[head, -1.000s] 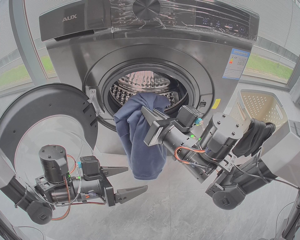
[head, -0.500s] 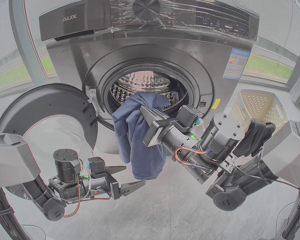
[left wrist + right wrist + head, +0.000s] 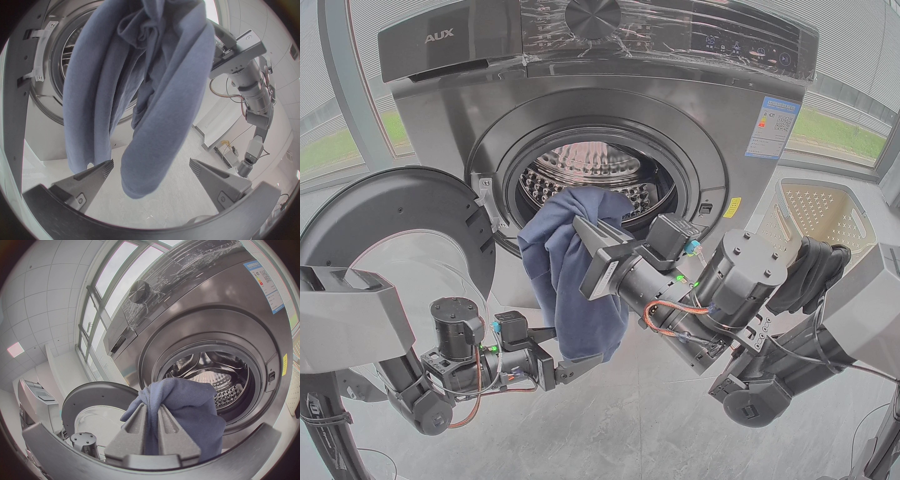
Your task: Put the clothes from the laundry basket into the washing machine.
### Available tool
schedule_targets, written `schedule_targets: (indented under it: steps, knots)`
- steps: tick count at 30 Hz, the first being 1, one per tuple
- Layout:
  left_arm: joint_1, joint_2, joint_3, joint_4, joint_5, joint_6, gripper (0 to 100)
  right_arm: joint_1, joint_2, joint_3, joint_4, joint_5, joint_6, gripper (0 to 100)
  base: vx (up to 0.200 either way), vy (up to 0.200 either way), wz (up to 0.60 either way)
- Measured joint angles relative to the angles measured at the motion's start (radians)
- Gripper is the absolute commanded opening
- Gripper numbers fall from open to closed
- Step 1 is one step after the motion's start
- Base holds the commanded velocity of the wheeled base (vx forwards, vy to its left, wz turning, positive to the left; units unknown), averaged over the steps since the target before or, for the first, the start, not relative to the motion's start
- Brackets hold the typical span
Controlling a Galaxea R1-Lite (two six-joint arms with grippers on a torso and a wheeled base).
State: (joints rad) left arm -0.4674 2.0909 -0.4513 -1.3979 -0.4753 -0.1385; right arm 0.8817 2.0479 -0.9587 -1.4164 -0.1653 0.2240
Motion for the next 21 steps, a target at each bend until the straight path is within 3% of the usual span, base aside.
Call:
schedule_targets:
  steps: [18,19,21]
  knots:
    - [-0.032,0.085,-0.101,-0.055,0.008,-0.011,100,-0.001,0.000,0.002,-0.002,-0.022,-0.003,0,0.000,0.000,0.00]
    - [-0.033,0.085,-0.102,-0.062,0.008,-0.012,0,-0.002,0.000,0.003,-0.002,-0.022,-0.003,0,0.000,0.000,0.00]
    - [-0.035,0.086,-0.100,-0.079,0.012,-0.017,0,-0.003,0.000,0.009,-0.002,-0.022,-0.003,0,0.000,0.000,0.00]
